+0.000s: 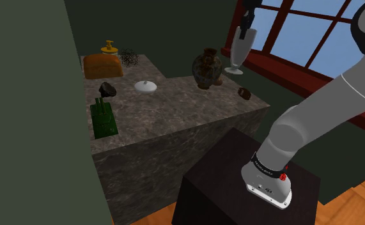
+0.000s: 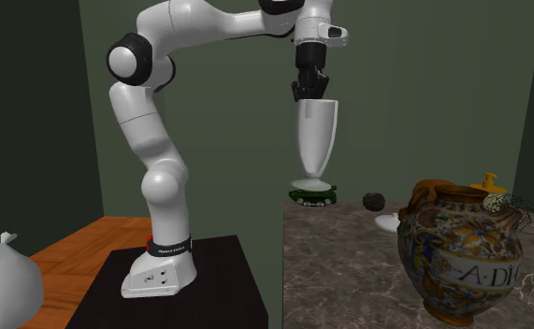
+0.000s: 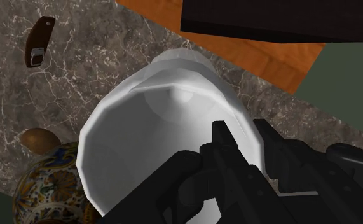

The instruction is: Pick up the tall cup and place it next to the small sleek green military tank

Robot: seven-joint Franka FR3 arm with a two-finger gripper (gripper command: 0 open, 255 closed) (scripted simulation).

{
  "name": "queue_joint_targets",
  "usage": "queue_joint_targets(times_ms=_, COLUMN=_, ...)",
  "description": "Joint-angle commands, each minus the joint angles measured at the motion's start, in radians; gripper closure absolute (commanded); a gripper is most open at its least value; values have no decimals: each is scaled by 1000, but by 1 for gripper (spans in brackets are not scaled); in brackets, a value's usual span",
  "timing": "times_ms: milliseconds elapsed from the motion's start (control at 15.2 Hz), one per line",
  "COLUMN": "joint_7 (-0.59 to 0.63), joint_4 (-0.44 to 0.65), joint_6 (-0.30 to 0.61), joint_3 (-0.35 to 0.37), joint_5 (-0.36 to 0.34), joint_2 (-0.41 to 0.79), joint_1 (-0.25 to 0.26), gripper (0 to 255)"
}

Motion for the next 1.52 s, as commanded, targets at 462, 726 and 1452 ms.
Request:
queue_joint_targets(times_ms=462, joint_7=192, joint_4=-37, joint_6=52, joint_3=123, joint_5=56, joint_2=32, joint_1=63, gripper=255)
queue_joint_targets(times_ms=726, joint_7=281, joint_4=-33, joint_6=83, joint_3=179, joint_5=82, joint_2=71, joint_1=95, gripper=255)
queue_joint_targets(times_ms=1452, joint_7=511, joint_4=78, joint_6=151, joint_3=316, joint_5=125, joint_2=256, joint_1=188, gripper=255)
